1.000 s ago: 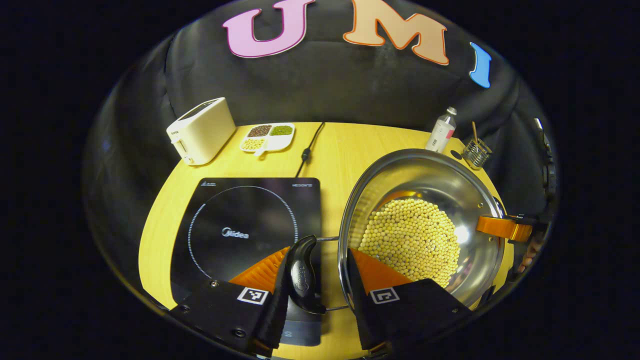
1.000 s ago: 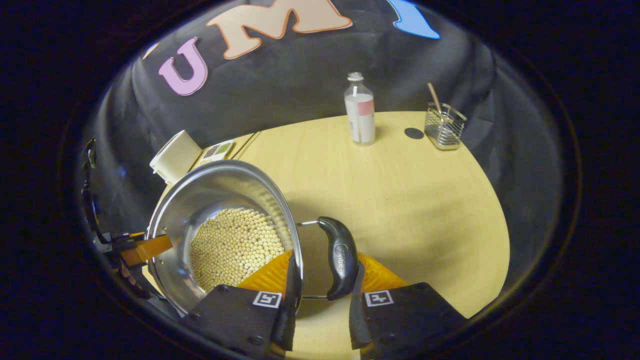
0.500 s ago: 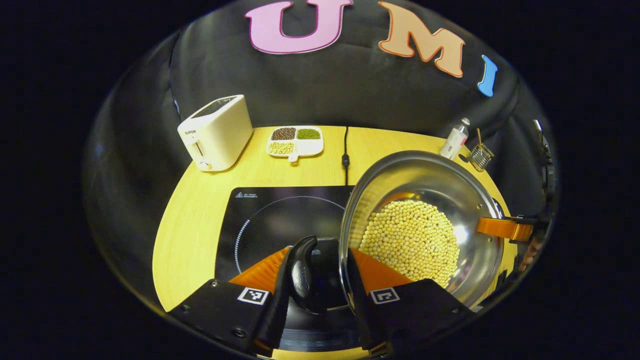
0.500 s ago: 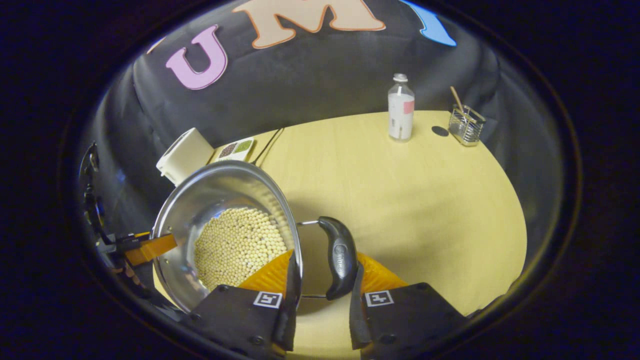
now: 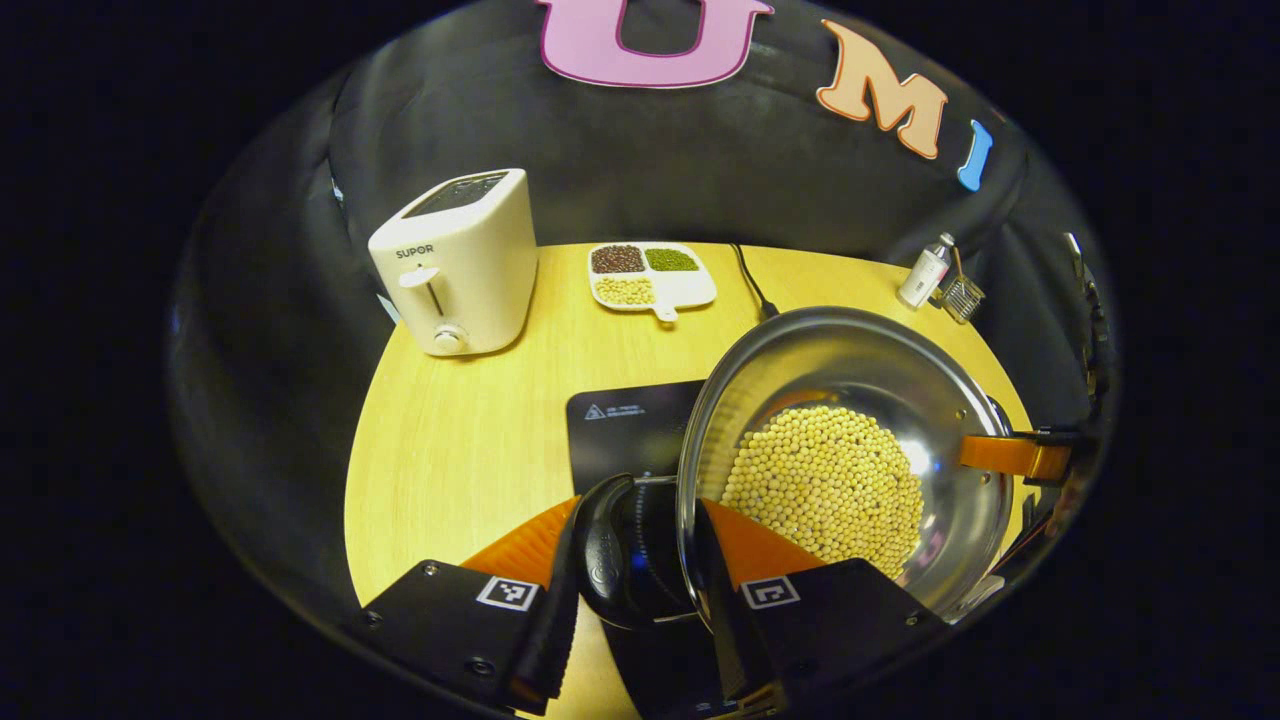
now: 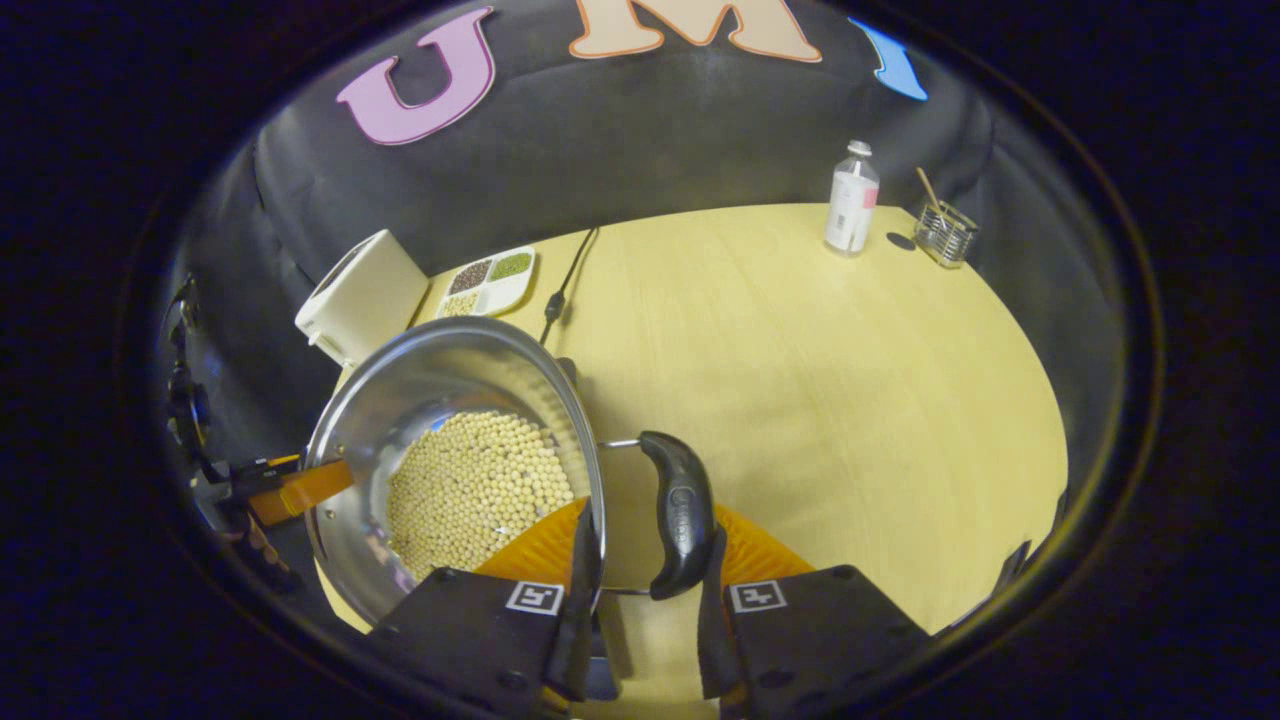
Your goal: First push the handle of the pot to place it horizontally, then grasp the pot with both hands and set it on the induction cooktop.
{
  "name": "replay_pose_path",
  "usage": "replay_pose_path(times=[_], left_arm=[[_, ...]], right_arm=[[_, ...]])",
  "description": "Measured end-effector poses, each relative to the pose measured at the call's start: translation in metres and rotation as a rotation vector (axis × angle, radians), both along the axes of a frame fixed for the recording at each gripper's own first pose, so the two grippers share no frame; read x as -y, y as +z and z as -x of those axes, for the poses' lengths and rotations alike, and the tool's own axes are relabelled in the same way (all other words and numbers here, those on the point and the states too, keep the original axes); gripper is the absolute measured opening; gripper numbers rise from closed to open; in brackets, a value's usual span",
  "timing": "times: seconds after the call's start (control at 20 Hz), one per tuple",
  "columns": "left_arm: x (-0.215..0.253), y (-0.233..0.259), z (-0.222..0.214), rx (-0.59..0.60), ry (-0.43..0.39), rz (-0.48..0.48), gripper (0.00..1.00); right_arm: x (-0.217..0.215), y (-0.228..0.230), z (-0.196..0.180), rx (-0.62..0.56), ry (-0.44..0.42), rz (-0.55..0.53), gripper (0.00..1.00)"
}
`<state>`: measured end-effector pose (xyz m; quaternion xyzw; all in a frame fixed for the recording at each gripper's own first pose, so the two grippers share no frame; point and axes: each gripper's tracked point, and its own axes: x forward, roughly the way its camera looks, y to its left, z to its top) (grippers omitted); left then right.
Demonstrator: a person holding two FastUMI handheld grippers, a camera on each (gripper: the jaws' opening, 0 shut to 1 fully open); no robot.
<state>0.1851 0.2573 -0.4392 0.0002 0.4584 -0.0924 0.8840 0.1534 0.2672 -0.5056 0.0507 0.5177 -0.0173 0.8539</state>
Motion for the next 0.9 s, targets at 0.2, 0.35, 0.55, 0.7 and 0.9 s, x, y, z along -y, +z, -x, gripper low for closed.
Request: replay_pose_path(times=[0.2,0.35,0.55,0.7,0.9], left_arm=[[-0.021,-0.002,-0.009,0.044,-0.031,-0.028,0.59],[-0.022,0.000,-0.010,0.081,-0.010,-0.015,0.60],[-0.023,-0.002,-0.011,0.130,-0.010,-0.041,0.61],[-0.023,0.000,-0.011,0.133,-0.013,-0.041,0.63],[-0.028,0.008,-0.006,0.118,-0.023,-0.136,0.77]], right_arm=[[-0.017,-0.008,0.003,-0.017,-0.028,-0.003,0.41],[-0.023,-0.009,-0.001,-0.007,-0.016,-0.009,0.41],[-0.022,-0.010,-0.003,0.011,-0.011,-0.021,0.45],[-0.021,-0.006,-0.001,0.003,-0.010,-0.027,0.42],[-0.032,-0.009,0.002,0.003,0.030,-0.099,0.67]])
